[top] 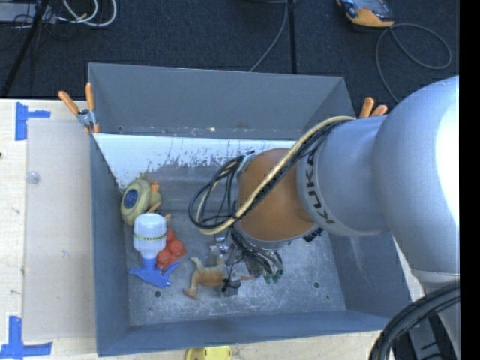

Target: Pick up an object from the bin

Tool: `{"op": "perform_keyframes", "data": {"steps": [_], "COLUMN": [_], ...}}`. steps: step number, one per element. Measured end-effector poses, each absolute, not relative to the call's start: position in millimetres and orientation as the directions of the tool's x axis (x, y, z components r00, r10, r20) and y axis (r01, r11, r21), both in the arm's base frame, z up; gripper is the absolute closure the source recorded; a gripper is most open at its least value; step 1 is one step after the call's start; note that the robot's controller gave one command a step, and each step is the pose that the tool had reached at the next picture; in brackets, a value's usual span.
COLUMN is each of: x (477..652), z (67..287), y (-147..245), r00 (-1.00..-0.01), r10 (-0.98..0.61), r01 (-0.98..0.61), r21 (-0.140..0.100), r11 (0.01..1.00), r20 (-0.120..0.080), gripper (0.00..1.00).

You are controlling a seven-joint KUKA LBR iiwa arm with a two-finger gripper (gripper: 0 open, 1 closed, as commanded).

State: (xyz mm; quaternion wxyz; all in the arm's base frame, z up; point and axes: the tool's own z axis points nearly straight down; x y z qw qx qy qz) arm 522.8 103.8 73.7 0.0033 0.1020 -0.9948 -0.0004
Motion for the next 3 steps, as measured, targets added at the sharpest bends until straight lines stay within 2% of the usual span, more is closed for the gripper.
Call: {"op": "perform_keyframes", "data": {"steps": [1, 2, 3], "x": [522.9, 535.3, 535.2], "z": [73.7, 195.2, 195.1], "y": [103.8, 102.2, 102.2], "r00": [-0.979, -0.979, -0.978], "r10": [-0.203, -0.206, -0.207], "r01": [-0.203, -0.206, -0.207], "r21": [0.001, 0.001, 0.001], "r11": [0.979, 0.979, 0.978], "r20": [0.006, 0.007, 0.007], "gripper": [1.0, 1.0, 1.0]}}
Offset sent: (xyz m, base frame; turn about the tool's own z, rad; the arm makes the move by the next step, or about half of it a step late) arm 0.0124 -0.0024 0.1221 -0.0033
